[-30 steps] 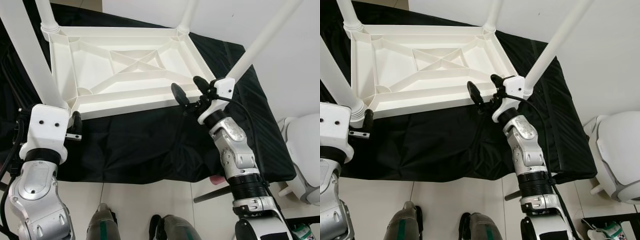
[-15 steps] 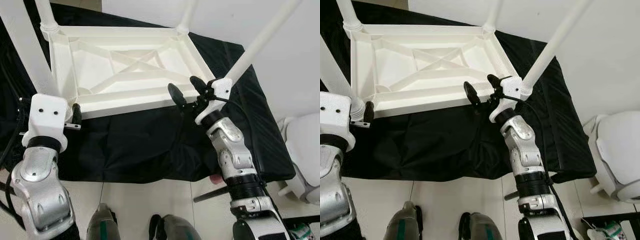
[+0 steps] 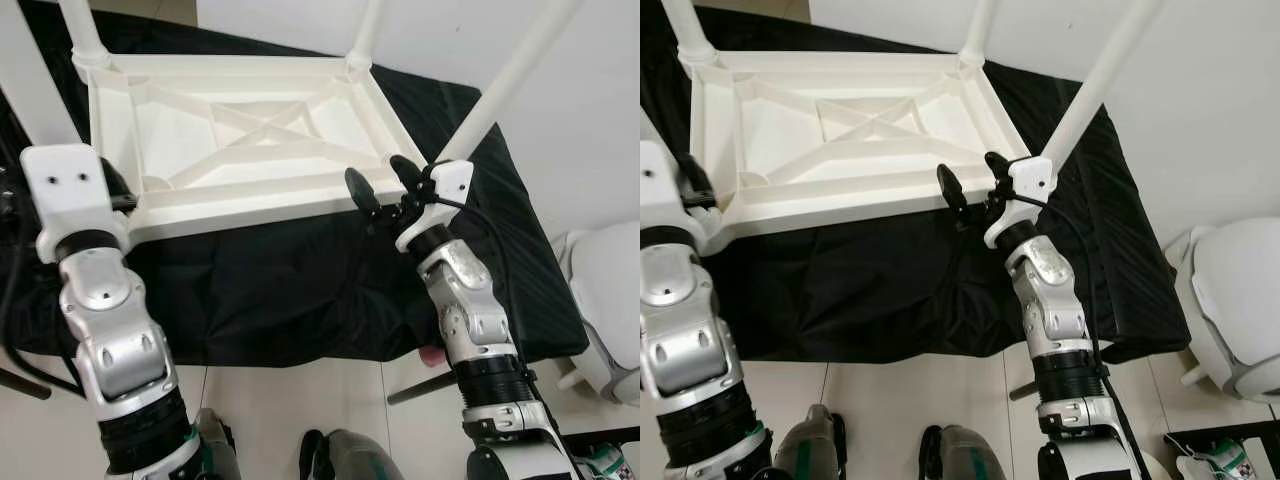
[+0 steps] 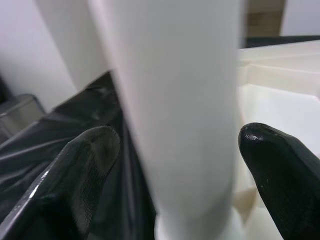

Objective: Building children table

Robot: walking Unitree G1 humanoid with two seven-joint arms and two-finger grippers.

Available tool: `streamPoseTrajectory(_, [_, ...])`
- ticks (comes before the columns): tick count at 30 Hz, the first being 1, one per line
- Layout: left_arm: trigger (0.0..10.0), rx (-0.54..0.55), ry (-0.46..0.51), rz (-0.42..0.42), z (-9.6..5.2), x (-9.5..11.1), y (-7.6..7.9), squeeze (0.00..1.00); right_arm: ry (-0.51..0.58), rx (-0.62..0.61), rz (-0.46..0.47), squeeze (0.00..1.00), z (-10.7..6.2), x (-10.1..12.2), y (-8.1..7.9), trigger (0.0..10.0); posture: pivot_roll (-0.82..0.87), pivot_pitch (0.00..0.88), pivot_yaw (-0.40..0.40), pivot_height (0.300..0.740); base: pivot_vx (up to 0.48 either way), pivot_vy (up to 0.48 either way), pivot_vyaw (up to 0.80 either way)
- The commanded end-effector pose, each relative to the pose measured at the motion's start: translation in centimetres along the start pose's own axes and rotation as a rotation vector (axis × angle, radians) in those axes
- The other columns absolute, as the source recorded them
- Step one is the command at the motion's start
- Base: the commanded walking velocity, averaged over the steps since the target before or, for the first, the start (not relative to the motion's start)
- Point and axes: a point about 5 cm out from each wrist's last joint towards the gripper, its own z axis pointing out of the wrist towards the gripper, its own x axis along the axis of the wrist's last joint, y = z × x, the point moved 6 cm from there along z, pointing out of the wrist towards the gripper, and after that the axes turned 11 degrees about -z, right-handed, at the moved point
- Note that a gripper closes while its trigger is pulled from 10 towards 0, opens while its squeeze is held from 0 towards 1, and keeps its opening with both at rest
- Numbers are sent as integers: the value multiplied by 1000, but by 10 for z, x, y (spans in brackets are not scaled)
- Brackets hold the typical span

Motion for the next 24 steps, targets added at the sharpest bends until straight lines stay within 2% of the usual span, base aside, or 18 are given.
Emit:
streamPoseTrajectory(1, [10000, -80, -50, -71, -8, -10, 24, 0, -2, -18, -14, 0, -5, 0, 4, 10000, 27, 74, -121, 740, 0, 0, 0])
streamPoseTrajectory(2, [10000, -125, -63, -84, -10, -13, 33, 0, -2, -22, -15, 0, -5, 0, 5, 10000, 27, 74, -121, 740, 0, 0, 0])
streamPoseTrajectory(3, [10000, -125, -63, -84, -10, -13, 33, 0, -2, -22, -15, 0, -5, 0, 5, 10000, 27, 74, -121, 740, 0, 0, 0])
streamPoseTrajectory(5, [10000, -220, -89, -105, -16, -17, 52, 0, -2, -31, -20, 0, -6, 1, 8, 10000, 21, 79, -114, 740, 0, 0, 0])
streamPoseTrajectory(6, [10000, -220, -89, -105, -16, -17, 52, 0, -2, -31, -20, 0, -6, 1, 8, 10000, 21, 79, -114, 740, 0, 0, 0])
streamPoseTrajectory(7, [10000, -256, -105, -124, -19, -19, 60, 0, -1, -36, -22, 0, -6, 1, 9, 10000, 19, 79, -111, 740, 0, 0, 0])
streamPoseTrajectory(9, [10000, -256, -105, -124, -19, -19, 60, 0, -1, -36, -22, 0, -6, 1, 9, 10000, 19, 79, -111, 740, 0, 0, 0])
streamPoseTrajectory(10, [10000, -295, -109, -132, -22, -19, 69, 0, 0, -41, -23, 0, -6, 2, 10, 10000, 19, 79, -108, 740, 0, 0, 0])
streamPoseTrajectory(13, [10000, -326, -119, -142, -25, -21, 77, 0, 2, -46, -23, 0, -6, 2, 10, 10000, 17, 78, -103, 740, 0, 0, 0])
streamPoseTrajectory(14, [10000, -350, -119, -152, -27, -21, 87, 0, 4, -49, -23, 0, -5, 3, 10, 10000, 15, 78, -100, 740, 0, 0, 0])
streamPoseTrajectory(16, [10000, -350, -119, -152, -27, -21, 87, 0, 4, -49, -23, 0, -5, 3, 10, 10000, 15, 78, -100, 740, 0, 0, 0])
streamPoseTrajectory(17, [10000, -375, -123, -155, -29, -22, 95, 0, 6, -52, -23, 0, -5, 3, 10, 10000, 13, 77, -97, 740, 0, 0, 0])
streamPoseTrajectory(18, [10000, -375, -123, -155, -29, -22, 95, 0, 6, -52, -23, 0, -5, 3, 10, 10000, 13, 77, -97, 740, 0, 0, 0])
streamPoseTrajectory(19, [10000, -421, -131, -150, -32, -24, 107, 0, 9, -56, -25, 0, -6, 4, 11, 10000, 7, 79, -89, 740, 0, 0, 0])
streamPoseTrajectory(20, [10000, -421, -131, -150, -32, -24, 107, 0, 9, -56, -25, 0, -6, 4, 11, 10000, 7, 79, -89, 740, 0, 0, 0])
streamPoseTrajectory(22, [10000, -526, -137, -145, -39, -27, 127, 0, 11, -63, -30, 0, -6, 5, 14, 10000, 3, 79, -80, 740, 0, 0, 0])
streamPoseTrajectory(24, [10000, -560, -137, -142, -42, -27, 132, 0, 11, -66, -33, 0, -6, 5, 15, 10000, 3, 79, -80, 740, 0, 0, 0])
